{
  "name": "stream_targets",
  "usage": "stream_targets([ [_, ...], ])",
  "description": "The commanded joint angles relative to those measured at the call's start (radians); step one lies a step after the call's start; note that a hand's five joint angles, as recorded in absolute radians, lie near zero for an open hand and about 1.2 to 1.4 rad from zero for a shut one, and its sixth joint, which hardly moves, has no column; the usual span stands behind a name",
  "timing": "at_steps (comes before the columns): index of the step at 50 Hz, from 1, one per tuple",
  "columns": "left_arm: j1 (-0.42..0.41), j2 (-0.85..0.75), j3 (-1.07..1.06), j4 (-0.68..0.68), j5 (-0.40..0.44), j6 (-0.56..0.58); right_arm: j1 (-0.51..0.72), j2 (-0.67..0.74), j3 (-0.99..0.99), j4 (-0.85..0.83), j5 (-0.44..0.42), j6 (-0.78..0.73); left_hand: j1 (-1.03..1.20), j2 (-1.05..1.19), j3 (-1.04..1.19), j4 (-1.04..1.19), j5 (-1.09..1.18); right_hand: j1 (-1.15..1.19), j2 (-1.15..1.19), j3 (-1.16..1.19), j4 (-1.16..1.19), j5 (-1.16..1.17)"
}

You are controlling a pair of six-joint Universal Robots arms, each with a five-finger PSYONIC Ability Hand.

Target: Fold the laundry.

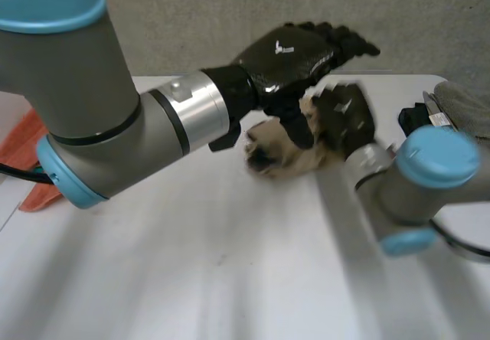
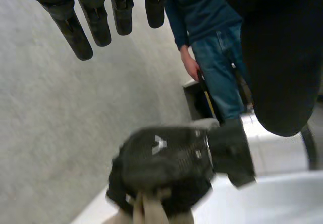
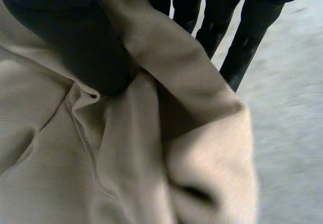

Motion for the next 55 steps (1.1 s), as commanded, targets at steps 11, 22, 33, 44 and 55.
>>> stream_targets([
  [11,0.001,0.081,-0.012,0.113,-0.050,-0.024,-0.514,-0.074,-0.274,-0.021,-0.166,0.277,0.021,-0.008,-0.013,-0.004,-0.024,0.330,0.224,0.233,0.200,0.290],
  [22,-0.007,0.041,-0.062,0.115,-0.050,-0.020,-0.707,0.252,-0.239,-0.173,-0.390,0.232,0.021,-0.008,-0.013,-0.004,-0.024,0.330,0.224,0.233,0.200,0.290],
  [33,-0.021,0.020,-0.061,0.115,-0.051,-0.017,-0.768,0.103,-0.142,0.045,-0.364,0.108,0.021,-0.008,-0.013,-0.004,-0.024,-0.891,-0.997,-0.989,-1.022,-0.931],
  [44,-0.038,0.040,-0.062,0.113,-0.054,-0.017,-0.880,-0.202,-0.173,0.505,-0.176,0.082,0.021,-0.008,-0.013,-0.004,-0.024,-0.891,-0.997,-0.989,-1.022,-0.931],
  [55,-0.027,0.078,0.033,0.122,-0.201,-0.029,-0.737,-0.339,-0.216,0.305,-0.017,-0.181,0.024,-0.005,-0.010,-0.001,-0.021,-0.891,-0.997,-0.989,-1.022,-0.931],
])
